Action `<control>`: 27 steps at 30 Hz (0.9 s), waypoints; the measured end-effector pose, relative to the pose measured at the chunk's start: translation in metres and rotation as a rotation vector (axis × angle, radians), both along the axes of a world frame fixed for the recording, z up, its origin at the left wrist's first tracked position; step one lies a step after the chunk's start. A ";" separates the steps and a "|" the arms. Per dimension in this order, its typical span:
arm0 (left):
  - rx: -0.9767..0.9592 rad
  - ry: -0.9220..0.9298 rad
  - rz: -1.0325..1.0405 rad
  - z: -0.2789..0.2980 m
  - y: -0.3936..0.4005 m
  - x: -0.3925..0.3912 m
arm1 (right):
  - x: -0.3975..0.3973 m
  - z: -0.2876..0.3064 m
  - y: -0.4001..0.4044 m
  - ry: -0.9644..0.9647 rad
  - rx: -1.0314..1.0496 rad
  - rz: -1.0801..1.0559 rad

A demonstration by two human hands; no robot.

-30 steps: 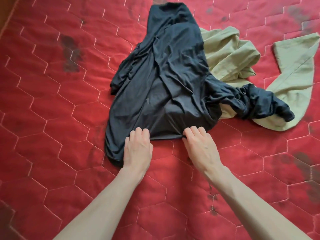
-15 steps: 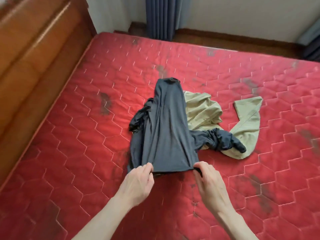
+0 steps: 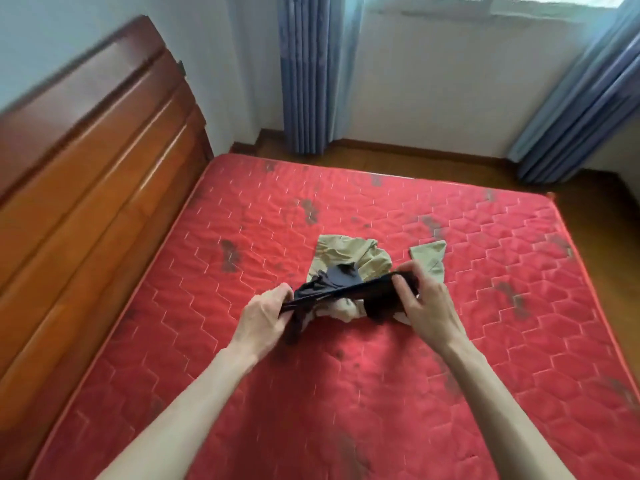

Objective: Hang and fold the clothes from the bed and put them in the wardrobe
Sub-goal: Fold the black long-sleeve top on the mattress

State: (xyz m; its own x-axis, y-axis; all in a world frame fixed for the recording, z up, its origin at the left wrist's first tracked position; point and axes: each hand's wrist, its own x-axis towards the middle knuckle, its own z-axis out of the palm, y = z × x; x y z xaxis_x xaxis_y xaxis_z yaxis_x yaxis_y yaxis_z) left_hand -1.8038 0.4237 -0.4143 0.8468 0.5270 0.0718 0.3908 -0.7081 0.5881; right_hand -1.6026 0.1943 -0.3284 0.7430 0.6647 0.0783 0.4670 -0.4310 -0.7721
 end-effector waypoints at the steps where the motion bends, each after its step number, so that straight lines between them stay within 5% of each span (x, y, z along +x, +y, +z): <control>1: -0.003 -0.006 -0.005 0.014 0.001 0.001 | 0.003 0.017 -0.003 -0.007 0.024 -0.016; 13: -0.559 -0.113 -0.174 0.175 -0.005 0.005 | 0.053 0.158 -0.069 0.045 0.176 0.003; 23: -0.576 -0.214 -0.313 0.270 -0.024 0.042 | 0.067 0.225 -0.126 0.024 0.123 -0.010; 27: -0.509 -0.160 -0.392 0.287 -0.030 0.051 | 0.060 0.244 -0.151 0.132 -0.061 0.104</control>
State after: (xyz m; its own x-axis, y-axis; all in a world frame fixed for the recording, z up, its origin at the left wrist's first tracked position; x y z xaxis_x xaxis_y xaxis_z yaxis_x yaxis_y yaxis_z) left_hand -1.7528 0.3933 -0.1277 0.9825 0.1829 0.0359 0.0406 -0.3980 0.9165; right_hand -1.5421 0.0429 -0.0847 0.6714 0.7389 -0.0578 0.4079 -0.4335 -0.8036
